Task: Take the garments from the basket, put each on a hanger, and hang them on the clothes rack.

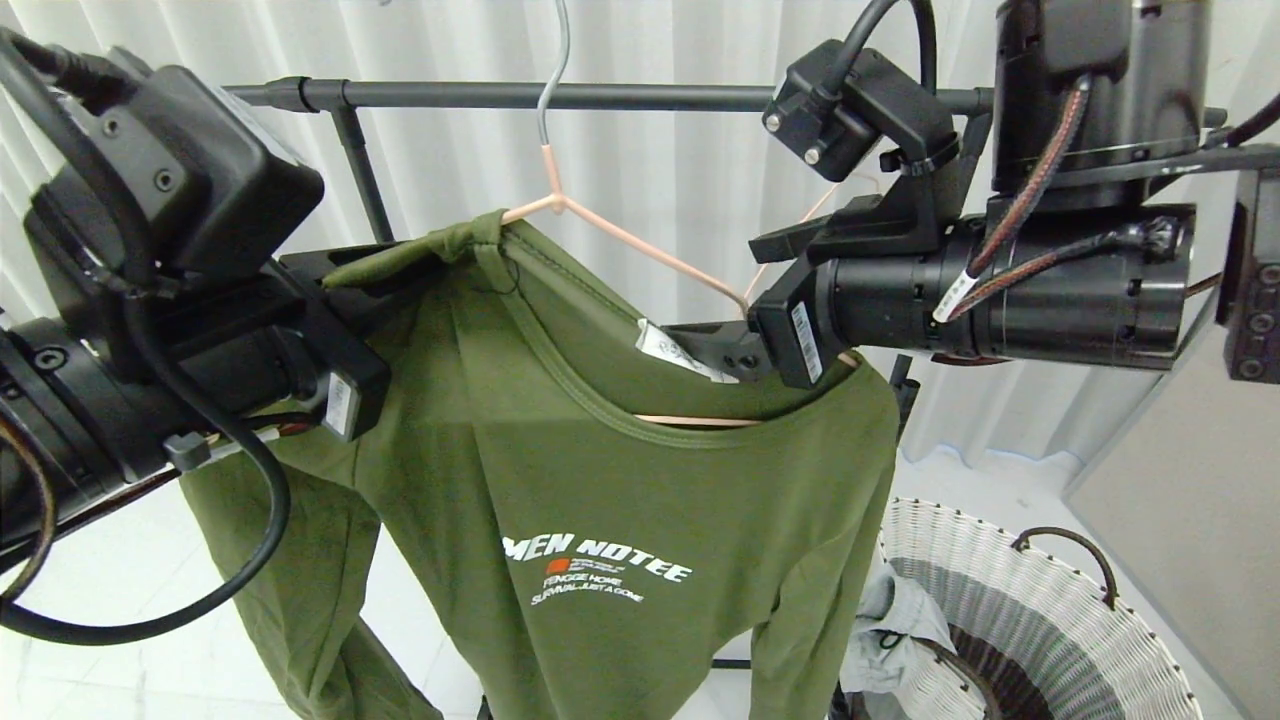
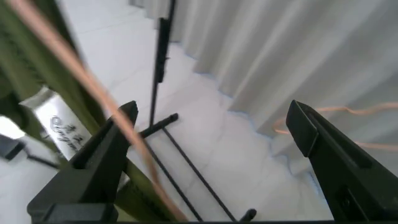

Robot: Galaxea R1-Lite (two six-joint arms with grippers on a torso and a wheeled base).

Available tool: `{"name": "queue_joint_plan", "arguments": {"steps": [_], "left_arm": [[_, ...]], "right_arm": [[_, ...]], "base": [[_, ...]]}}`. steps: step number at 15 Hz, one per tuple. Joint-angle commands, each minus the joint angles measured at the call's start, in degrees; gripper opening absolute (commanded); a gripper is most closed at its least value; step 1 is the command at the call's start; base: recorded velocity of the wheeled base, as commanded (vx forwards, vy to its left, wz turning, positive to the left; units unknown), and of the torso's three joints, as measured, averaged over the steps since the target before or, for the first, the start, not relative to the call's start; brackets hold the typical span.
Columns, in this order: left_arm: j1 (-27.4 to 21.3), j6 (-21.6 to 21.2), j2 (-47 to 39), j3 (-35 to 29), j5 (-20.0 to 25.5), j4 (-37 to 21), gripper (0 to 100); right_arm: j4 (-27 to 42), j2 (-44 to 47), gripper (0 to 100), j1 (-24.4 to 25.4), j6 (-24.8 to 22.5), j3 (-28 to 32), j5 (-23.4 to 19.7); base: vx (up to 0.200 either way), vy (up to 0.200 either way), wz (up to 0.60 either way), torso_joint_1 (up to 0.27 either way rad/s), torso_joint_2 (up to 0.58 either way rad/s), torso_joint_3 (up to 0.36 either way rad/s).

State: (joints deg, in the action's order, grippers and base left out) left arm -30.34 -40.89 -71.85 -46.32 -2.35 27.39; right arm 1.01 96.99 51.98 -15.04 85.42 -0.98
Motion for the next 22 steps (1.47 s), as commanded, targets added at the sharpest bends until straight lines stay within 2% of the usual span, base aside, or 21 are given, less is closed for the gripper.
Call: {"name": "queue_joint_plan", "arguments": {"steps": [1, 4, 5, 7, 13, 14, 22], "left_arm": [[0.02, 0.02, -1.63, -0.26, 0.16, 0.12, 0], [-0.07, -0.16, -2.77, -0.79, 1.74, 0.21, 0], [-0.16, -0.16, -2.86, -0.87, 1.74, 0.21, 0], [-0.95, -0.16, -2.77, -0.87, 1.74, 0.21, 0], [-1.47, -0.33, -2.94, -1.22, 1.74, 0.21, 0], [-1.74, -0.33, -2.94, -1.22, 1.74, 0.21, 0], [-1.91, -0.51, -3.12, -1.22, 1.74, 0.21, 0]], "right_arm": [[1.89, -0.48, 100, 0.14, -0.16, 0.98, -2.36], [9.27, -0.66, 100, 0.49, -0.16, 5.11, -8.87], [11.56, -0.40, 100, 0.93, -0.16, 6.60, -9.75], [13.40, 0.57, 100, 1.19, -0.07, 7.92, -11.24], [15.86, 1.71, 100, 2.42, 0.10, 8.18, -11.33], [15.86, 1.80, 0, 2.42, 0.10, 8.18, -11.24], [15.51, 1.71, 0, 2.51, 0.19, 8.18, -11.07]], "base": [[0.000, 0.000, 0.00, 0.000, 0.00, 0.000], [0.000, 0.000, 0.00, 0.000, 0.00, 0.000], [0.000, 0.000, 0.00, 0.000, 0.00, 0.000], [0.000, 0.000, 0.00, 0.000, 0.00, 0.000], [0.000, 0.000, 0.00, 0.000, 0.00, 0.000], [0.000, 0.000, 0.00, 0.000, 0.00, 0.000], [0.000, 0.000, 0.00, 0.000, 0.00, 0.000]]}}
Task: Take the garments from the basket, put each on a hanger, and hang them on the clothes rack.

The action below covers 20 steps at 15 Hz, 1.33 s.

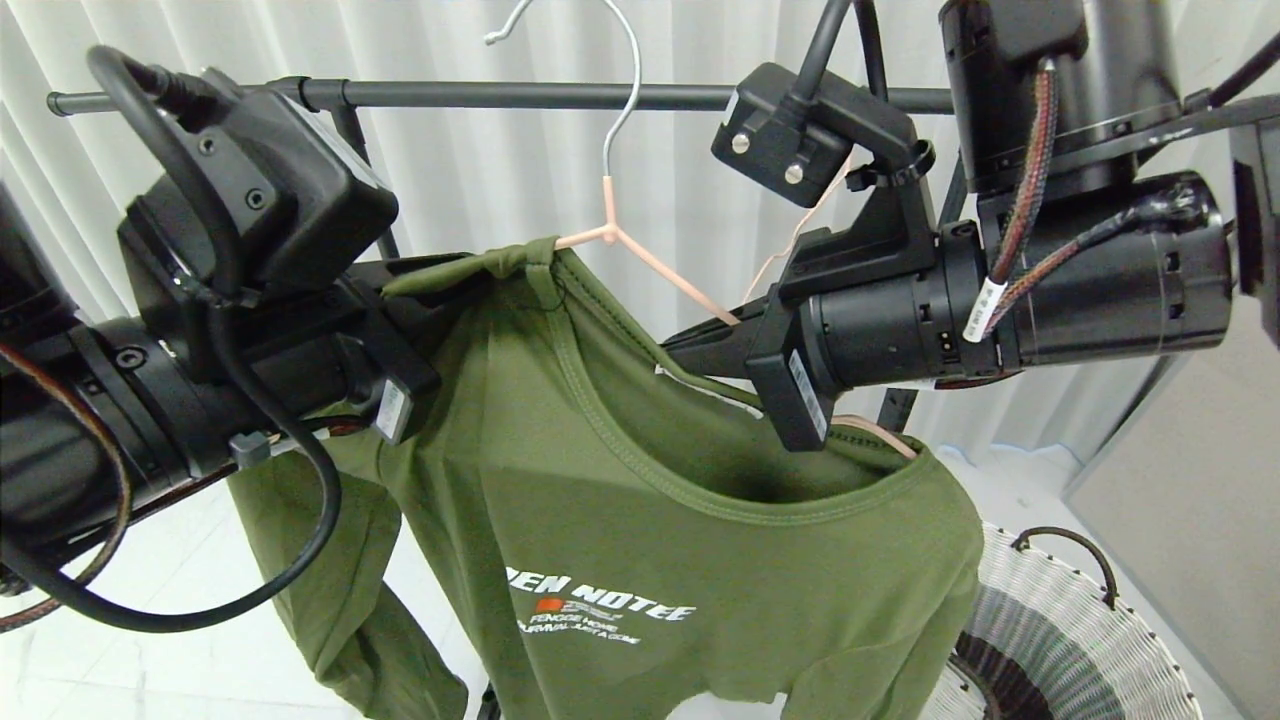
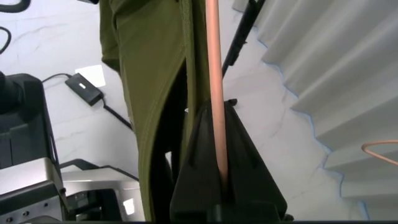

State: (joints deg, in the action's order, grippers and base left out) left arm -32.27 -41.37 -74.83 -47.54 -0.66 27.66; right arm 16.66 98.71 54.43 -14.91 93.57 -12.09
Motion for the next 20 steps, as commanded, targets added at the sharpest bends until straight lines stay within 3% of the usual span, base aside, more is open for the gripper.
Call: {"name": "queue_joint_plan", "arguments": {"steps": [1, 3, 4, 9, 13, 15, 18, 20], "left_arm": [[0.10, -0.02, -0.06, -0.01, 0.04, -0.06, 0], [0.10, -0.11, -0.14, -0.01, -0.13, -0.06, 0], [0.10, -0.11, -0.14, -0.01, -0.13, -0.06, 100], [3.62, 0.33, 0.12, 0.26, -0.22, -0.06, 100], [4.93, 0.51, 1.09, 1.58, -0.04, -0.06, 100], [9.07, 0.68, 2.58, 4.56, -0.04, 0.03, 100], [16.98, 10.96, 1.96, 8.43, 2.06, -0.06, 100], [19.44, 13.95, -0.58, 8.78, 4.35, 0.03, 100]], "right_arm": [[-0.23, -0.09, 0, 0.06, 0.06, 0.03, 0.05], [-0.32, -0.36, 0, 0.06, 0.06, -0.06, 0.05], [-0.49, -0.53, 0, 0.06, 0.06, -0.06, 0.05], [-0.76, -2.55, 0, -0.11, 4.71, -0.15, 0.58], [-0.76, -3.96, 0, -2.75, 4.71, -0.41, 0.67], [-0.84, -5.19, 0, -3.54, 4.63, -0.41, 0.67], [-0.84, -7.39, 0, -4.07, 4.71, -0.59, 0.23], [-0.84, -8.53, 0, -3.98, 4.63, -0.59, -0.21]], "base": [[0.000, 0.000, 0.00, 0.000, 0.00, 0.000], [0.000, 0.000, 0.00, 0.000, 0.00, 0.000], [0.000, 0.000, 0.00, 0.000, 0.00, 0.000], [0.000, 0.000, 0.00, 0.000, 0.00, 0.000], [0.000, 0.000, 0.00, 0.000, 0.00, 0.000], [0.000, 0.000, 0.00, 0.000, 0.00, 0.000], [0.000, 0.000, 0.00, 0.000, 0.00, 0.000], [0.000, 0.000, 0.00, 0.000, 0.00, 0.000]]}}
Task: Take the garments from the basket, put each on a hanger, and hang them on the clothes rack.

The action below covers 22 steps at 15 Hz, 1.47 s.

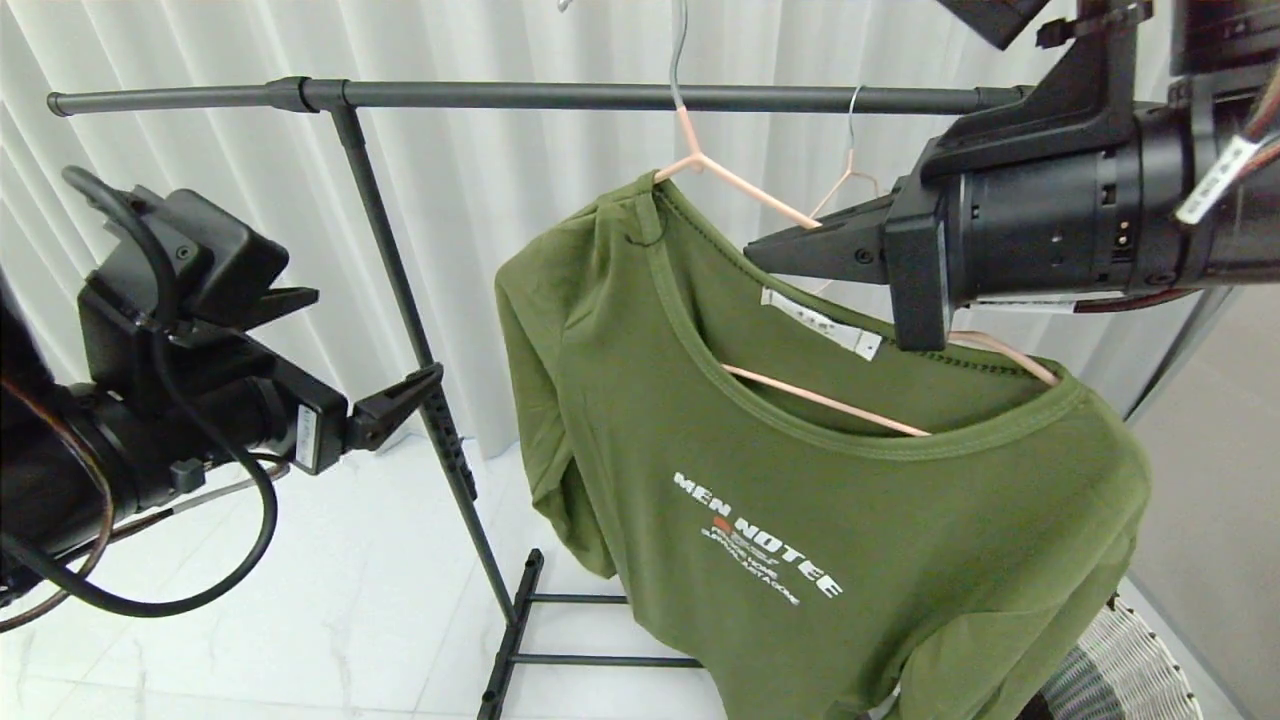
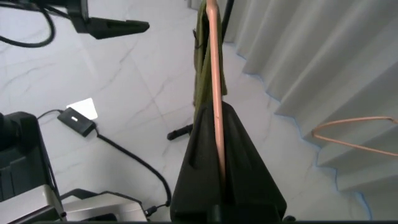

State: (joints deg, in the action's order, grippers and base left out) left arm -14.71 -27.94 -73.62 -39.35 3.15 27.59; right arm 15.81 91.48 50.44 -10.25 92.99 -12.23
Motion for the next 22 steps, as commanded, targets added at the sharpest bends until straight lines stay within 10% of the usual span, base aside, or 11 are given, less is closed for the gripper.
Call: {"name": "queue_joint_plan", "arguments": {"steps": [1, 9, 10, 21, 22], "left_arm": [[3.02, 0.69, -3.55, 0.59, 1.86, 0.10, 100], [4.08, 1.93, -11.46, 0.33, 6.52, 7.66, 100], [4.17, 2.28, -11.46, 0.42, 7.40, 7.92, 0], [12.60, 1.49, -11.20, 8.59, 7.31, 16.09, 0], [12.60, 1.49, -11.11, 8.85, 7.23, 16.09, 100]], "right_arm": [[0.01, -1.83, 0, 0.09, -0.03, 0.00, -0.52], [0.27, -3.59, 0, 2.38, -0.03, -0.53, -4.12], [0.27, -3.68, 0, 2.47, -0.03, -0.53, -4.03], [0.01, -3.24, 0, 1.59, 0.06, -0.27, -3.51], [0.01, -3.24, 0, 1.59, 0.06, -0.27, -3.51]], "base": [[0.000, 0.000, 0.00, 0.000, 0.00, 0.000], [0.000, 0.000, 0.00, 0.000, 0.00, 0.000], [0.000, 0.000, 0.00, 0.000, 0.00, 0.000], [0.000, 0.000, 0.00, 0.000, 0.00, 0.000], [0.000, 0.000, 0.00, 0.000, 0.00, 0.000]]}}
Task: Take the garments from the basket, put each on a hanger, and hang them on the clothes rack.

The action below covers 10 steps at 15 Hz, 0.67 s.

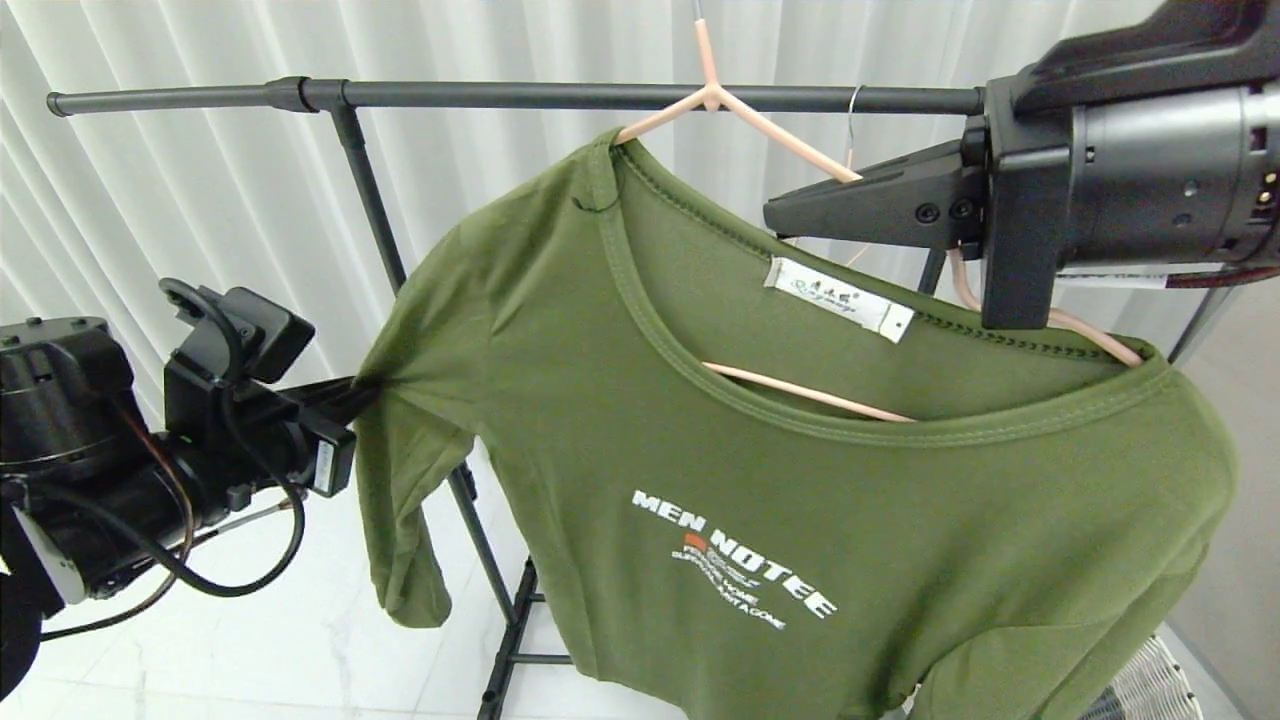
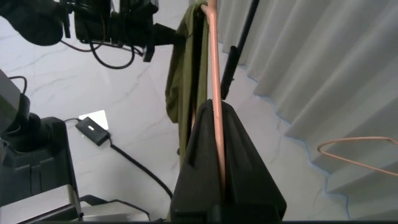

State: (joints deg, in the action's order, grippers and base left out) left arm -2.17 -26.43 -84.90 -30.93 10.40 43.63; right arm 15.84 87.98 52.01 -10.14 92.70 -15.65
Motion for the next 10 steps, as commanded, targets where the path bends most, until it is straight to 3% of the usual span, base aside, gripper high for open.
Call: {"name": "queue_joint_plan", "arguments": {"steps": [1, 3, 6, 10], "left_arm": [[0.06, 0.15, 0.43, 0.69, -0.12, 0.14, 100], [0.06, 0.06, 2.54, 1.75, 0.15, 0.14, 100], [0.06, -0.11, 7.29, 6.14, -0.12, 0.14, 100], [-0.03, -2.22, 10.10, 6.41, -0.12, 0.23, 100]], "right_arm": [[-0.10, 0.35, 0, -0.06, 0.04, 0.03, 0.10], [-0.63, 1.41, 0, -1.03, 0.83, 0.29, 2.21], [-7.93, 4.75, 0, -1.03, 6.89, 0.47, 8.71], [-10.74, 8.88, 0, -2.35, 9.79, 3.10, 13.19]], "base": [[0.000, 0.000, 0.00, 0.000, 0.00, 0.000], [0.000, 0.000, 0.00, 0.000, 0.00, 0.000], [0.000, 0.000, 0.00, 0.000, 0.00, 0.000], [0.000, 0.000, 0.00, 0.000, 0.00, 0.000]]}}
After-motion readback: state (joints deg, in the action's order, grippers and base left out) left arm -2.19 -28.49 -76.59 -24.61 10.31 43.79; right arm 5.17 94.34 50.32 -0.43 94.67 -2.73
